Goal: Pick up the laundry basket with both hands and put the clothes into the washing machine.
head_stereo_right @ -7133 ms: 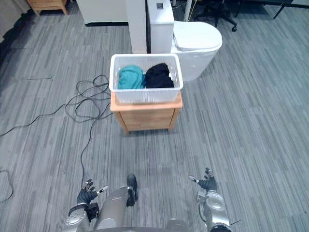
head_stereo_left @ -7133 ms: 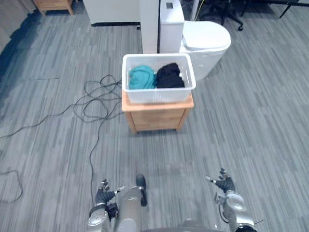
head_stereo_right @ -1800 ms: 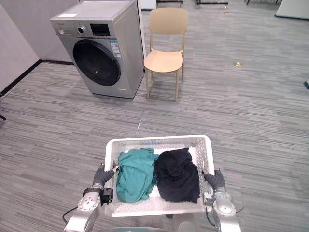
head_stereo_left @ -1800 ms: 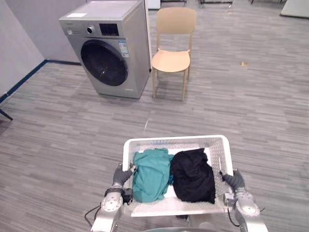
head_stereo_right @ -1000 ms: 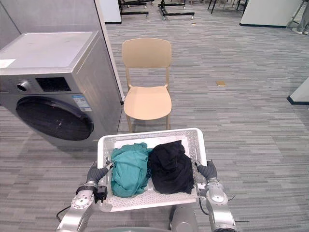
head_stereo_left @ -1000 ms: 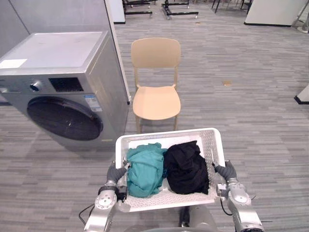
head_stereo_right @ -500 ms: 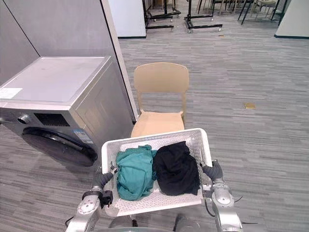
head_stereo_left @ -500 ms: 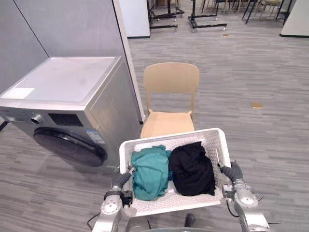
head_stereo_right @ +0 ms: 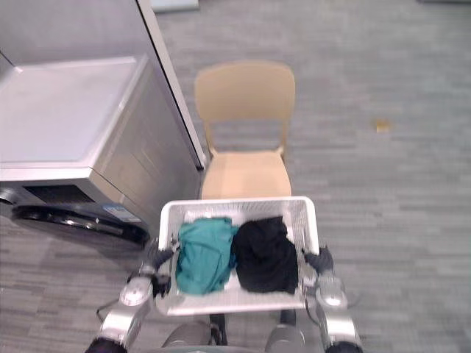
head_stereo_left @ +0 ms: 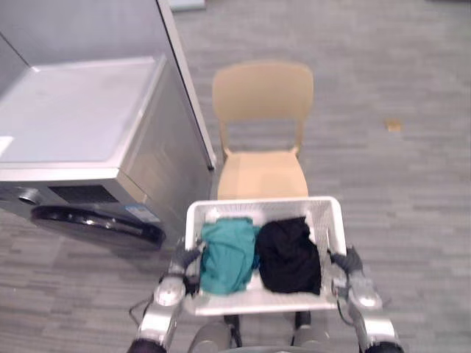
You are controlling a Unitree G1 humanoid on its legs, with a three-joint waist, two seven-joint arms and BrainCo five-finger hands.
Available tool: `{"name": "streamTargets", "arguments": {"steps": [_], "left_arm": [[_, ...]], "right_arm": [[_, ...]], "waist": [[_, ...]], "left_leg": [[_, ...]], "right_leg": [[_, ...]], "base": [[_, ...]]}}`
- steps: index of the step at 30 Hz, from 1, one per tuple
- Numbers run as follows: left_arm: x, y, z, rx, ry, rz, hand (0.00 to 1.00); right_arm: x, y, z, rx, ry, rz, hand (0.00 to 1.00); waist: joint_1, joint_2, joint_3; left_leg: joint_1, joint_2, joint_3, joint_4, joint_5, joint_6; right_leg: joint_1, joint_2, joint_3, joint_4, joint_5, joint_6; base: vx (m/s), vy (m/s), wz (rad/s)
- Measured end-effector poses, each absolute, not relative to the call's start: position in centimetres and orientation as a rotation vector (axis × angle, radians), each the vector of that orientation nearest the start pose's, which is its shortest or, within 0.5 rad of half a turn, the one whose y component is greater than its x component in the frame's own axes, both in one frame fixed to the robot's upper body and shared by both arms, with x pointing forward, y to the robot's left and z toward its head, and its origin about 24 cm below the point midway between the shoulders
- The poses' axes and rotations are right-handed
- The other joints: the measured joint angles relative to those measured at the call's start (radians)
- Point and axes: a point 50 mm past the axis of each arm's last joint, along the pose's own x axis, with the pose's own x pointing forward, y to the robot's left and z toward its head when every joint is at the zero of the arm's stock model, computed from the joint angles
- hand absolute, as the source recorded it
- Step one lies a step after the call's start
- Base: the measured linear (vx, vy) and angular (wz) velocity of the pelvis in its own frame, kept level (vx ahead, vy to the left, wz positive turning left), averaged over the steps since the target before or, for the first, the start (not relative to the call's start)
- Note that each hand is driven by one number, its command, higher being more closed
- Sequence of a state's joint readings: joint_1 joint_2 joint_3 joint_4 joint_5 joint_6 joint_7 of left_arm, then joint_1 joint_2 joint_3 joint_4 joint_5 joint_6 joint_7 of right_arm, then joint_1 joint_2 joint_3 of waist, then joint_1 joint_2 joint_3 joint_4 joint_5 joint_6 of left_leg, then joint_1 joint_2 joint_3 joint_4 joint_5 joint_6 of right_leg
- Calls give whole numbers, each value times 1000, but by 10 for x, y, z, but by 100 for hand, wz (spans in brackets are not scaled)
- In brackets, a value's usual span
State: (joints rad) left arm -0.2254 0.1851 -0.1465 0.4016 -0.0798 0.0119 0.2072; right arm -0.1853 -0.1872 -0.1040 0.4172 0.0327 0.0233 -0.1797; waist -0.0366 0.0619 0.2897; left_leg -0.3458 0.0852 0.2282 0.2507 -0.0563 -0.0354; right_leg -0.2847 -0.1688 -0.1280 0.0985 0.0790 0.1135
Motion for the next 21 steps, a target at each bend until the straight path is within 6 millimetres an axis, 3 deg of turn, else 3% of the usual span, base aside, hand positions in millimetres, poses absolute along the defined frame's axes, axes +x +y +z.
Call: {"name": "streamTargets", "arguments": {"steps": [2,4,5,7,11,12,13,14,18,21], "left_arm": [[315,164,33,194,114,103,100],[350,165,77,215,1,143,100],[353,165,82,214,-13,147,100],[379,167,131,237,-124,179,100],[400,173,205,217,-291,242,100],[402,173,212,208,-308,245,100],[403,172,225,195,-337,254,0],[404,170,238,174,-369,261,0],[404,175,265,97,-434,321,0],[408,180,270,32,-412,368,0]], "right_arm": [[300,-221,28,-139,147,-308,100],[328,-220,63,-109,45,-335,100],[331,-220,67,-106,32,-338,100],[354,-217,106,-63,-71,-355,100],[379,-205,170,12,-237,-354,100],[381,-204,177,16,-257,-358,100],[384,-201,191,28,-291,-355,100],[385,-202,204,30,-327,-355,0],[389,-195,233,82,-393,-348,0],[395,-187,240,130,-383,-340,0]], "waist": [[0,-10,52],[6,-13,96],[7,-13,102],[19,-14,125],[30,-16,128],[31,-17,129],[37,-16,129],[44,-15,134],[49,-17,139],[48,-19,141]], "left_leg": [[-56,8,17,34,2,10],[-135,19,24,80,-2,17],[-140,21,24,84,-2,17],[-199,33,26,111,-3,18],[-293,60,21,141,5,28],[-299,63,20,142,5,28],[-311,67,20,146,5,28],[-318,69,20,146,5,28],[-347,72,20,145,6,28],[-358,73,16,145,6,28]], "right_leg": [[-63,1,19,26,8,1],[-144,2,29,67,11,1],[-150,2,30,71,11,0],[-212,11,41,94,17,-8],[-291,31,42,96,30,-16],[-298,31,41,100,30,-17],[-312,33,40,107,30,-17],[-320,35,40,110,29,-18],[-348,44,39,110,28,-19],[-351,44,25,110,27,-21]], "base": [[-138,21,-17],[-95,9,-14],[-62,-11,-5],[-63,-26,-12],[-38,-52,-6],[12,-41,-2],[18,-35,-3],[15,-35,-5],[4,-44,-1],[3,-24,7]]}}
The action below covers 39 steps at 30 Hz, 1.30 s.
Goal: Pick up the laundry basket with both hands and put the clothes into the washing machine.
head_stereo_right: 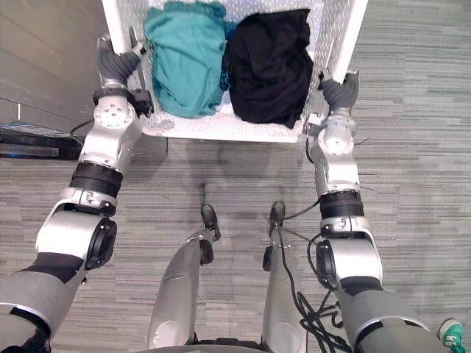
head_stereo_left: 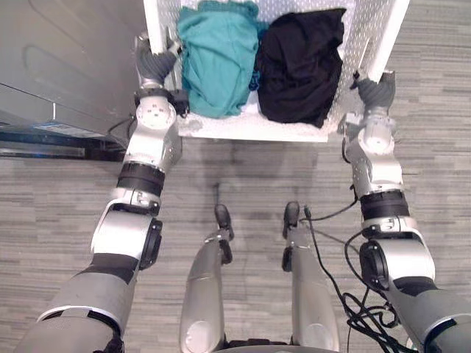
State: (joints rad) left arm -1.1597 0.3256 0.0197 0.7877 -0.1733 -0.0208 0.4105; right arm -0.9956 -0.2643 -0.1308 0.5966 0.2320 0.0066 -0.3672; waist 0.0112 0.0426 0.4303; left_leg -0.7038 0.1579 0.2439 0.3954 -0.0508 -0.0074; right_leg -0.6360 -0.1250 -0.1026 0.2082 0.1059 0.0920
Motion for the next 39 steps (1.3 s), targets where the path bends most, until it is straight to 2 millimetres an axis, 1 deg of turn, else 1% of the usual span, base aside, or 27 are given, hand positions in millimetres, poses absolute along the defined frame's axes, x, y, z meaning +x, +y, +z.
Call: {"name": "streamTargets", "arguments": {"steps": [2,4,7,12,14,15,16,18,20,22,25,27,29,31,33,34,35,36,37,38,39], "left_arm": [[408,184,269,-16,-402,383,0],[408,188,269,-47,-396,395,0],[408,193,267,-72,-379,413,0],[407,198,266,-97,-375,443,0],[407,192,265,-105,-375,430,0],[408,190,264,-117,-369,428,0],[408,190,262,-124,-365,424,0],[406,185,255,-138,-362,403,0],[405,186,249,-148,-361,402,0],[404,186,251,-158,-375,384,0],[395,187,269,-194,-492,371,0],[392,189,274,-195,-522,372,0],[386,193,271,-191,-550,377,0],[381,198,255,-171,-538,389,0],[372,208,224,-131,-489,419,0],[363,213,204,-120,-457,439,0],[359,214,191,-127,-432,447,0],[347,214,163,-146,-374,459,0],[332,213,129,-154,-293,461,0],[325,212,114,-160,-250,462,0],[306,210,80,-171,-154,465,0]], "right_arm": [[397,-185,242,149,-379,-332,0],[397,-183,249,178,-393,-326,0],[398,-178,259,206,-414,-310,0],[397,-178,263,221,-428,-312,0],[393,-172,270,241,-465,-292,0],[389,-168,279,262,-516,-274,0],[386,-166,283,274,-542,-265,0],[380,-163,291,300,-602,-254,0],[378,-165,288,321,-609,-269,0],[374,-173,284,348,-617,-307,0],[369,-191,265,359,-595,-382,0],[365,-196,260,354,-598,-401,0],[354,-203,254,338,-624,-417,0],[343,-210,243,296,-643,-439,0],[328,-221,223,226,-633,-474,0],[319,-225,209,182,-619,-484,0],[314,-227,201,164,-604,-487,0],[302,-230,182,118,-564,-489,0],[292,-231,159,80,-497,-481,0],[288,-230,148,69,-461,-474,0],[278,-228,123,42,-376,-463,0]], "waist": [[-1,-2,1],[3,-2,1],[6,-11,10],[6,-11,11],[5,-12,11],[4,-12,11],[5,-12,11],[6,-14,12],[6,-18,13],[6,-18,13],[5,-19,14],[5,-20,13],[3,-20,13],[1,-20,13],[1,-21,13],[2,-23,12],[3,-24,12],[4,-25,12],[5,-27,11],[5,-30,10],[7,-42,1]], "left_leg": [[-5,1,-5,0,0,0],[-15,1,-8,0,0,-1],[-17,1,-8,0,1,-2],[-17,1,-9,0,1,-2],[-14,1,-8,-2,2,-4],[-12,1,-8,-4,4,-6],[-12,2,-8,-5,5,-8],[-6,3,-10,-11,9,-13],[3,6,-9,-13,9,-13],[3,9,-8,-17,8,-13],[8,14,-1,-21,9,-13],[12,16,5,-22,9,-13],[23,18,7,-23,9,-13],[44,20,8,-27,8,-14],[78,20,8,-36,5,-17],[99,20,6,-42,3,-20],[111,19,5,-45,1,-22],[140,17,1,-47,-10,-26],[178,17,1,-48,-23,-30],[197,16,1,-48,-28,-32],[234,13,1,-48,-39,-36]], "right_leg": [[-2,1,-5,-1,-1,-1],[-10,1,-8,-1,-1,-1],[-11,1,-9,-1,-1,-1],[-9,-1,-10,0,-1,-1],[-7,-2,-10,0,-1,-1],[-6,-4,-10,0,-1,-1],[-6,-5,-9,0,-1,-1],[1,-4,-12,0,-5,-7],[9,-1,-12,0,-6,-9],[10,1,-12,0,-7,-11],[10,5,-8,0,-7,-11],[10,6,-4,0,-7,-11],[17,8,-4,0,-8,-12],[36,10,-4,0,-11,-15],[67,10,-10,2,-23,-21],[86,9,-15,6,-31,-22],[97,8,-18,9,-39,-22],[124,3,-27,25,-62,-21],[156,-1,-33,45,-85,-21],[170,-4,-35,56,-95,-22],[198,-11,-38,79,-122,-21]], "base": [[0,-26,6],[4,-28,5],[1,-8,1],[0,0,0],[0,0,0],[0,0,0],[-18,-19,4],[-22,-39,5],[-18,-45,-1],[-19,-44,-2],[-10,-47,-5],[5,-44,-8],[17,-43,-5],[39,-39,-1],[46,-43,5],[33,-33,9],[43,-36,16],[71,-25,21],[62,-18,21],[80,-9,16],[55,-7,11]]}}
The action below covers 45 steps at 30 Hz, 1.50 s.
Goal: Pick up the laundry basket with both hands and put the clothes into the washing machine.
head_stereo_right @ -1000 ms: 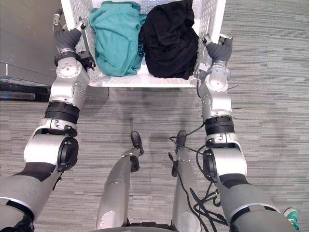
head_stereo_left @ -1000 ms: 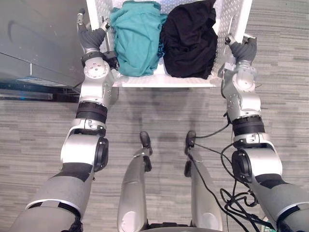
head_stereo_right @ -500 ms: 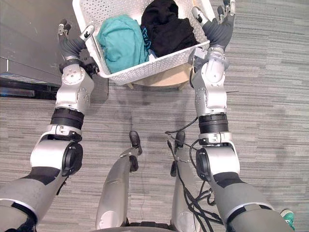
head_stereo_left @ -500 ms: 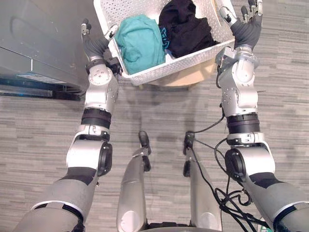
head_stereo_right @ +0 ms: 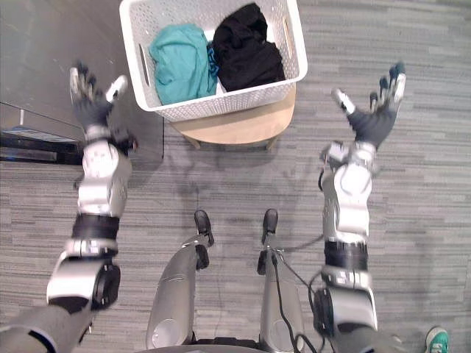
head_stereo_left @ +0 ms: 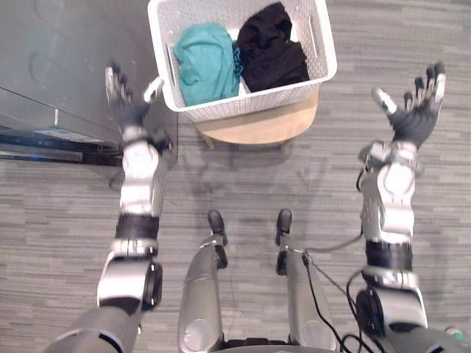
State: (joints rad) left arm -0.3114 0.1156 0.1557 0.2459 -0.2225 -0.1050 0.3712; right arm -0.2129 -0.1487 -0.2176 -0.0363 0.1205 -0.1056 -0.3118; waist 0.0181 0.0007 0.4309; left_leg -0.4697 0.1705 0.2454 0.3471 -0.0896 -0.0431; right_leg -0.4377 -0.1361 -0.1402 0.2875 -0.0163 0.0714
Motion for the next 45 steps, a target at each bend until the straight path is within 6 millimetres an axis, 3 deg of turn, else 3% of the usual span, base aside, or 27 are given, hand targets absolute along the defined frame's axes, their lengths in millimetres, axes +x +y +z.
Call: {"name": "streamTargets", "arguments": {"steps": [1,3,5,9,14,18,21,24,26,28,29,30,31,33,34,36,37,38,39,40,42,43,45], "left_arm": [[296,208,66,-173,-108,466,0],[261,201,17,-172,61,439,0],[236,198,-12,-168,174,420,0],[180,196,-81,-147,503,373,0],[134,201,-127,-89,780,347,0],[107,210,-144,-22,922,350,0],[102,215,-146,6,951,357,0],[107,214,-145,3,942,356,0],[109,213,-145,-3,942,355,0],[111,216,-144,4,934,359,0],[112,217,-144,6,933,363,0],[110,218,-145,6,942,368,0],[111,219,-145,8,940,369,0],[111,216,-146,9,951,361,0],[110,216,-147,11,956,358,0],[114,228,-144,63,949,359,0],[109,231,-145,75,969,360,0],[102,234,-147,91,1001,357,0],[98,234,-148,94,1010,354,0],[99,234,-148,95,1008,354,0],[105,235,-145,112,989,339,0],[111,234,-143,121,966,325,0],[114,236,-141,127,950,326,0]], "right_arm": [[272,-227,111,29,-333,-455,0],[248,-227,68,-3,-166,-449,0],[230,-229,32,-25,-16,-452,0],[195,-230,-47,-82,368,-424,0],[162,-228,-102,-64,660,-383,0],[131,-228,-132,-43,862,-374,0],[125,-226,-139,-20,912,-369,0],[122,-225,-143,11,940,-381,0],[124,-226,-143,22,944,-390,0],[124,-229,-143,43,943,-425,0],[124,-230,-142,55,939,-440,0],[128,-236,-140,43,926,-451,0],[128,-239,-139,35,925,-457,0],[131,-254,-134,-3,908,-481,0],[131,-256,-133,-8,910,-485,0],[127,-247,-139,16,949,-470,0],[130,-242,-140,29,952,-458,0],[140,-234,-140,41,945,-432,0],[147,-226,-139,38,936,-396,0],[150,-224,-138,33,936,-374,0],[156,-217,-137,17,928,-333,0],[159,-215,-136,6,921,-314,0],[161,-213,-135,-4,917,-300,0]], "waist": [[2,-6,-13],[-3,-18,-57],[8,-34,-78],[22,-33,-182],[22,-7,-240],[23,2,-263],[16,5,-271],[-1,5,-270],[-1,4,-269],[-1,-26,-252],[0,-26,-251],[-7,-26,-251],[-7,-26,-251],[-6,0,-259],[-8,9,-260],[-1,-41,-249],[-2,-42,-248],[0,-39,-246],[-2,-30,-241],[-2,-29,-240],[-6,-25,-237],[-4,-30,-240],[-5,-29,-239]], "left_leg": [[10,-1,2,-2,-12,-1],[55,1,15,-28,-15,1],[108,-4,22,-51,-8,-7],[211,-46,-7,-111,9,-5],[315,-72,-40,-173,11,-6],[373,-87,-56,-213,16,-15],[375,-91,-80,-225,22,-18],[302,-98,-125,-144,22,-18],[232,-89,-100,-52,27,-20],[227,-96,-45,-45,35,-24],[223,-56,29,-14,13,1],[218,0,77,5,9,2],[217,25,87,-1,10,1],[211,92,57,-31,12,-4],[199,94,56,-17,21,-74],[157,29,62,141,-114,-38],[155,22,63,171,-143,-26],[173,5,69,189,-172,-10],[207,-15,67,174,-185,12],[223,-26,63,161,-187,19],[291,-65,49,88,-167,49],[337,-97,30,33,-152,59],[362,-114,14,-1,-142,59]], "right_leg": [[6,-5,-3,11,-16,2],[55,-24,-51,31,-57,3],[98,-34,-60,46,-86,9],[202,-60,-104,35,-128,28],[326,-67,-142,-32,-134,39],[400,-60,-163,-86,-130,47],[415,-57,-192,-101,-130,47],[417,-69,-252,-95,-133,51],[423,-97,-303,-74,-133,51],[454,-134,-341,-79,-133,51],[473,-150,-368,-79,-133,52],[489,-172,-394,-76,-131,57],[493,-183,-404,-77,-125,70],[493,-217,-423,-65,-133,140],[496,-234,-427,-47,-140,155],[507,-337,-417,15,-117,164],[497,-357,-397,50,-92,147],[448,-399,-356,160,-37,43],[383,-423,-306,300,-23,-84],[351,-416,-273,370,-53,-97],[285,-303,-148,469,-166,0],[269,-211,-122,410,-219,21],[258,-124,-90,309,-240,32]], "base": [[128,-41,29],[168,-72,60],[155,-46,40],[174,-11,32],[146,-1,19],[87,-1,11],[39,-23,21],[22,-5,56],[-26,66,71],[-50,79,59],[-71,112,62],[-63,128,57],[-33,196,49],[-14,296,44],[56,406,67],[170,538,40],[209,543,-3],[202,455,2],[212,421,8],[240,337,25],[266,229,54],[246,147,61],[210,68,61]]}}
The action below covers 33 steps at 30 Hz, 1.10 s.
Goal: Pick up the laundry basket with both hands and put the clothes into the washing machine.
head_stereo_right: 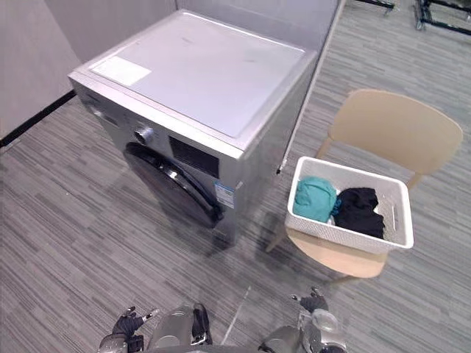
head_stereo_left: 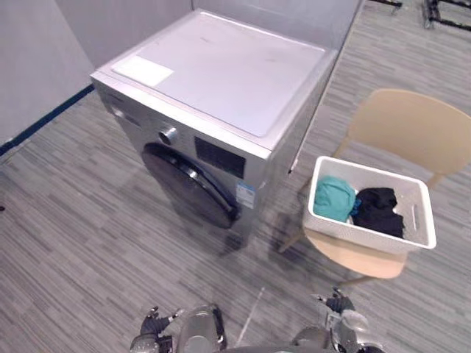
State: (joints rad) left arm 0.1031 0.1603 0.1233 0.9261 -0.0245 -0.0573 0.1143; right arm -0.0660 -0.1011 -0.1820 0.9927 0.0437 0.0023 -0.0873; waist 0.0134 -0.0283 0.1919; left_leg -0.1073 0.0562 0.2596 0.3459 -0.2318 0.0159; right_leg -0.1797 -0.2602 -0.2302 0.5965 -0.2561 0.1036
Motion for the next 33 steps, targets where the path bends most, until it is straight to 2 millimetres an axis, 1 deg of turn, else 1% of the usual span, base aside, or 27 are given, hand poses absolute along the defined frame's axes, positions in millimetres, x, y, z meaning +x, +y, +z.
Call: {"name": "streamTargets", "arguments": {"steps": [1,2,3,4,5,6,7,10,12,14,15,16,17,18,19,20,21,22,23,24,25,26,28,29,31,32,33], "left_arm": [[118,233,-141,147,947,305,0],[119,229,-141,143,948,294,0],[120,225,-142,137,941,286,0],[120,221,-142,125,939,285,0],[119,220,-143,121,945,285,0],[115,217,-145,113,956,284,0],[114,214,-146,105,960,280,0],[113,208,-147,89,962,276,0],[113,206,-147,83,963,273,0],[115,204,-147,82,960,268,0],[115,203,-147,81,961,265,0],[115,202,-147,80,960,265,0],[116,202,-147,82,958,268,0],[118,201,-146,88,952,270,0],[121,200,-146,89,945,265,0],[126,197,-144,89,928,252,0],[134,193,-142,77,909,247,0],[140,190,-140,67,888,249,0],[143,191,-138,73,881,252,0],[153,194,-133,78,846,260,0],[161,191,-130,63,820,262,0],[163,190,-128,55,801,266,0],[164,189,-127,51,791,273,0],[164,188,-126,47,789,278,0],[169,187,-123,40,760,280,0],[170,187,-122,40,753,281,0],[171,188,-120,39,744,283,0]], "right_arm": [[168,-213,-132,-49,898,-274,0],[168,-215,-131,-66,890,-269,0],[168,-215,-130,-88,889,-253,0],[170,-213,-129,-99,876,-229,0],[175,-210,-126,-109,856,-210,0],[185,-204,-121,-120,820,-177,0],[188,-198,-119,-121,804,-154,0],[191,-187,-118,-116,788,-105,0],[196,-175,-117,-134,771,-48,0],[196,-169,-118,-150,771,-15,0],[196,-162,-118,-145,769,4,0],[197,-161,-118,-144,768,10,0],[200,-156,-116,-150,760,29,0],[206,-150,-113,-154,741,44,0],[211,-150,-110,-156,728,43,0],[222,-147,-104,-158,695,48,0],[234,-151,-96,-178,659,37,0],[251,-149,-84,-188,605,32,0],[259,-146,-77,-187,578,37,0],[272,-141,-64,-179,518,39,0],[283,-140,-54,-199,482,33,0],[287,-140,-50,-207,472,14,0],[300,-133,-32,-196,398,20,0],[305,-131,-26,-192,375,20,0],[324,-126,-1,-189,287,8,0],[329,-126,6,-189,266,0,0],[339,-125,20,-178,224,-12,0]], "waist": [[-4,1,1],[-13,14,2],[-3,23,-2],[7,30,-4],[5,36,-3],[5,42,-6],[5,41,-6],[8,40,-8],[22,43,-20],[31,40,-32],[31,41,-32],[32,41,-32],[33,42,-32],[35,41,-31],[36,41,-31],[43,43,-29],[57,60,-14],[67,91,12],[68,83,19],[81,56,38],[84,63,61],[87,71,68],[92,85,94],[93,85,99],[107,93,118],[112,95,119],[112,103,125]], "left_leg": [[9,-11,-42,-1,6,-8],[9,-13,-66,4,8,-13],[14,-20,-83,-10,20,-31],[15,-21,-95,-31,30,-46],[13,-20,-103,-40,32,-51],[17,-22,-123,-65,47,-58],[36,-22,-131,-93,64,-70],[78,-22,-162,-135,85,-77],[86,-16,-182,-147,96,-85],[85,-18,-190,-156,118,-82],[85,-22,-206,-156,134,-81],[84,-23,-210,-156,140,-84],[74,-24,-222,-153,150,-82],[48,-28,-237,-148,162,-89],[36,-30,-242,-142,170,-79],[8,-32,-249,-130,189,-80],[-4,-17,-259,-126,199,-77],[-16,-1,-272,-119,200,-78],[-23,-3,-275,-118,204,-85],[-40,-34,-277,-111,204,-88],[-58,-35,-286,-95,192,-96],[-90,-24,-283,-80,192,-97],[-132,-5,-282,-75,191,-97],[-138,-3,-282,-76,191,-97],[-147,3,-281,-96,187,-95],[-150,6,-281,-104,180,-91],[-155,12,-281,-113,154,-84]], "right_leg": [[-1,110,73,-167,26,-37],[19,113,73,-181,36,-45],[34,115,73,-198,43,-34],[47,117,60,-219,45,-36],[54,119,47,-230,45,-36],[67,119,22,-246,50,-40],[92,119,-3,-266,54,-41],[158,126,-47,-308,56,-44],[189,137,-72,-341,69,-52],[205,140,-83,-370,89,-54],[224,140,-104,-387,104,-51],[228,139,-110,-391,110,-50],[229,139,-127,-390,120,-53],[222,136,-144,-388,127,-53],[214,134,-156,-383,129,-54],[176,120,-177,-329,129,-54],[104,111,-181,-216,131,-58],[63,132,-168,-230,63,-35],[65,140,-161,-318,82,-38],[48,113,-147,-425,219,-54],[33,100,-156,-407,199,-76],[8,109,-158,-404,205,-82],[-40,125,-155,-387,207,-88],[-53,126,-153,-376,205,-91],[-96,123,-152,-328,197,-102],[-109,122,-153,-315,192,-104],[-132,121,-158,-283,177,-104]], "base": [[210,13,93],[262,26,104],[224,-3,60],[221,-12,36],[193,-72,35],[177,-84,52],[170,-86,52],[151,-84,48],[126,-69,33],[96,-41,28],[89,-32,38],[94,-26,43],[46,-4,42],[34,0,48],[33,6,58],[11,3,42],[-36,-2,37],[-74,-3,24],[-44,-45,37],[-1,-92,42],[0,-98,31],[-59,-98,12],[-129,-83,-8],[-150,-59,-9],[-161,-32,-1],[-184,-3,13],[-152,13,16]]}}
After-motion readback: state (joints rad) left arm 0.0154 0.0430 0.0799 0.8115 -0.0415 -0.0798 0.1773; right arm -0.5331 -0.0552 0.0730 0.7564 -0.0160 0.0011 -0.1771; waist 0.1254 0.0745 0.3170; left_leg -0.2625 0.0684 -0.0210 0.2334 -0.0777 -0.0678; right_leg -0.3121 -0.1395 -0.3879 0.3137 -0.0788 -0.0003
